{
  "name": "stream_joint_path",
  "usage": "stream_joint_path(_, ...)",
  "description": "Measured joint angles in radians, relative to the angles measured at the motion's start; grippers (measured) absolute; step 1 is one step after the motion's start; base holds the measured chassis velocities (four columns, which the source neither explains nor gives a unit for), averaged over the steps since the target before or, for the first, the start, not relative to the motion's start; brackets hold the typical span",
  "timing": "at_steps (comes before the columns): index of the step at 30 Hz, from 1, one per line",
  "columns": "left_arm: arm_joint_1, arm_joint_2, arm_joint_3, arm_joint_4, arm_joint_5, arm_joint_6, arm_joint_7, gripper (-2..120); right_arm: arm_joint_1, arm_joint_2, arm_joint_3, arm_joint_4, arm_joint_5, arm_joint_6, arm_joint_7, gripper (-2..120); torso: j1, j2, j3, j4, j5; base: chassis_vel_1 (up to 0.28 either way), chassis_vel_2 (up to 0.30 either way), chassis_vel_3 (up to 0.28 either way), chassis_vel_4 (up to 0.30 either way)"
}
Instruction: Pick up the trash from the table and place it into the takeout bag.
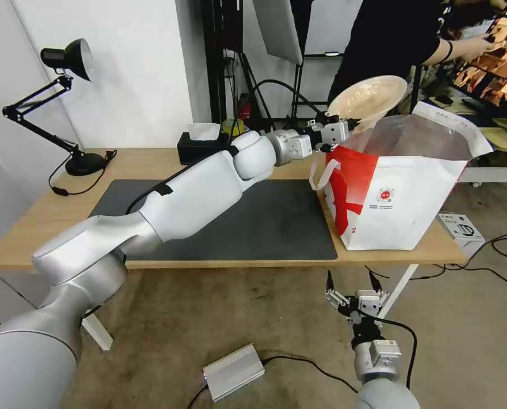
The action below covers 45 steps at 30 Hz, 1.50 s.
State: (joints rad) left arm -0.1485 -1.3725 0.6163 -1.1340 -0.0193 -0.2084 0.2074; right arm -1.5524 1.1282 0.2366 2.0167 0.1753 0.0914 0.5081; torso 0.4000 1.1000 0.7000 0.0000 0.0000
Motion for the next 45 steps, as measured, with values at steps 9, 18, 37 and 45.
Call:
stream_joint_path(9, -0.003, -0.041, 0.007, 0.036, 0.02, -0.022, 0.007, 0, -0.001, 0.008, 0.001, -0.003, -0.001, 0.0, 0.0, 100, 0.0, 0.0, 0.0, -0.0001, 0.0, 0.0, 0.0, 0.0, 0.0)
stream_joint_path(18, -0.006, -0.057, 0.026, 0.049, 0.02, -0.024, 0.007, 0, -0.001, 0.011, 0.002, -0.006, -0.002, 0.001, 0.0, 100, 0.0, 0.0, 0.0, 0.0, 0.0, 0.0, 0.0, 0.0, 0.0)
stream_joint_path(37, -0.007, -0.082, 0.063, 0.087, 0.016, -0.046, 0.009, 0, 0.0, 0.02, -0.005, -0.009, -0.009, 0.003, -0.001, 100, 0.0, 0.0, 0.0, 0.0, 0.0, 0.0, 0.0, 0.0, 0.0)
stream_joint_path(45, -0.009, -0.082, 0.066, 0.086, 0.015, -0.053, 0.012, 0, 0.001, 0.022, -0.006, -0.01, -0.01, 0.003, -0.001, 100, 0.0, 0.0, 0.0, 0.0, 0.0, 0.0, 0.0, 0.0, 0.0)
